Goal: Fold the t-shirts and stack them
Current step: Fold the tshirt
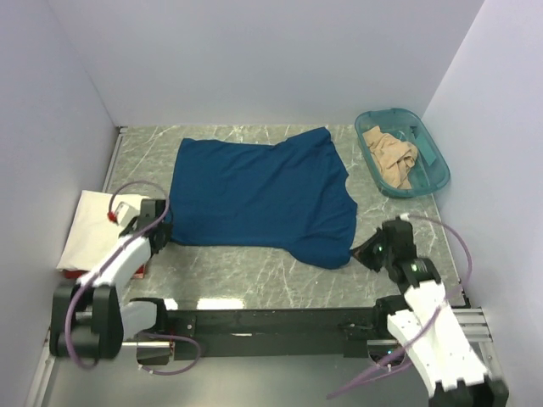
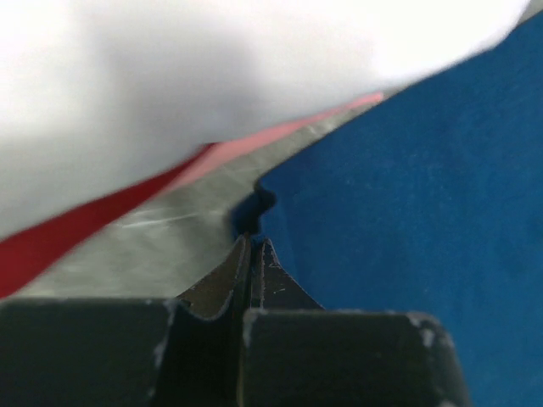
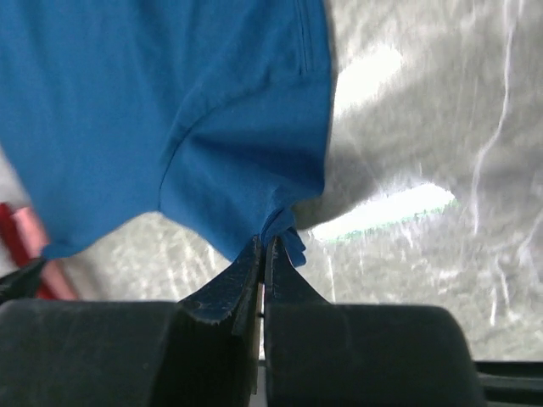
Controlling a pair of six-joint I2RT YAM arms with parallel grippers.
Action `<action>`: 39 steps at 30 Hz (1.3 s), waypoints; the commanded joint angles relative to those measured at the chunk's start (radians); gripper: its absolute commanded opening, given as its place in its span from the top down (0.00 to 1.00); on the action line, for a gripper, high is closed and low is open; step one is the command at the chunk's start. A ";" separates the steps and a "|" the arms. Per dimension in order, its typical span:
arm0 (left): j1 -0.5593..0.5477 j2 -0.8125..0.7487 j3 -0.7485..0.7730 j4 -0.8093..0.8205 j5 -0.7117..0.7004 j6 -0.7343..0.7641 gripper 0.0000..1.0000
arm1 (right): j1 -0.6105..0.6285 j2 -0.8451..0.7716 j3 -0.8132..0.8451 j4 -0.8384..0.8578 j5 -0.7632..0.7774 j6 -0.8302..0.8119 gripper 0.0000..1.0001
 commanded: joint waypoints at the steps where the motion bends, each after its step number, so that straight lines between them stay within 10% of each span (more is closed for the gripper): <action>1: -0.043 0.127 0.147 0.013 -0.061 -0.028 0.99 | -0.002 0.176 0.127 0.157 0.051 -0.099 1.00; 19: -0.071 0.468 0.434 -0.033 -0.095 -0.091 0.95 | -0.045 0.908 0.570 0.356 0.057 -0.157 1.00; 39: -0.040 0.482 0.514 -0.062 -0.127 -0.068 0.96 | -0.134 0.982 0.615 0.390 -0.015 -0.193 1.00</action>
